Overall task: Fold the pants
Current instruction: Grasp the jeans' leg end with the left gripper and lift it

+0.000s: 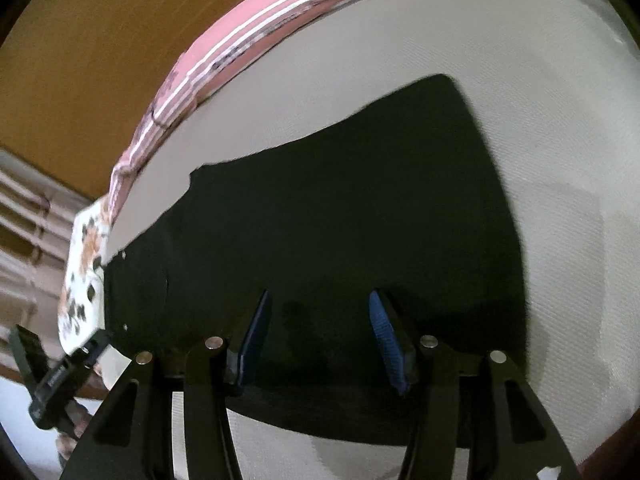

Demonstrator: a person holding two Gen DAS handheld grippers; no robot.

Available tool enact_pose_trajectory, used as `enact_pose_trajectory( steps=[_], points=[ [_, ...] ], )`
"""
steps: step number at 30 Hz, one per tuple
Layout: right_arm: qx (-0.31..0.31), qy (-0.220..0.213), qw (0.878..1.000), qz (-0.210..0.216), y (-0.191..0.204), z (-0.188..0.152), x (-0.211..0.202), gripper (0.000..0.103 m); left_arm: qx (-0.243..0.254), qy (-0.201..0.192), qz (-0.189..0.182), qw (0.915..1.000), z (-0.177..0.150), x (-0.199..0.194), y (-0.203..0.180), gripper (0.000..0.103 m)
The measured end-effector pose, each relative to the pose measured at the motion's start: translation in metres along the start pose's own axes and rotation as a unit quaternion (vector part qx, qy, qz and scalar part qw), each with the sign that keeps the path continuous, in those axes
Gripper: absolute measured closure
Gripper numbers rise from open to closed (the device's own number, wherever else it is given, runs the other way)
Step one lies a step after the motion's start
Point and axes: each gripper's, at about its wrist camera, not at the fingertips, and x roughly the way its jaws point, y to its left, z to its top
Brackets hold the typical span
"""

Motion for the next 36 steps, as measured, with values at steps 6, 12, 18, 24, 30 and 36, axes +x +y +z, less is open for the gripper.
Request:
enact_pose_trajectory(
  steps=[6,12,18,24,30,36],
  points=[
    [-0.053,0.01,0.998,-0.014,0.036,-0.002,0.016,0.05,-0.102,0.0,0.0,0.9948,0.003,-0.003,0.065,0.04],
    [-0.081,0.02,0.996,-0.013,0.066,-0.002,0.032,0.049,-0.169,0.03,-0.052,0.9838,-0.007,0.02,0.085,0.04],
    [-0.087,0.022,0.996,-0.015,0.078,-0.001,0.038,0.045,-0.205,0.032,-0.083,0.9747,-0.008,0.04,0.088,0.04],
    [-0.076,0.021,0.997,-0.007,0.08,0.004,0.041,0.044,-0.214,0.012,-0.101,0.9715,0.003,0.048,0.097,0.04],
    [-0.072,0.016,0.997,0.001,0.086,0.015,0.052,0.041,-0.194,-0.007,-0.102,0.9757,0.008,0.051,0.095,0.039],
    [-0.057,0.011,0.998,0.012,0.091,0.024,0.058,0.036,-0.178,-0.028,-0.08,0.9803,0.004,0.05,0.095,0.066]
  ],
)
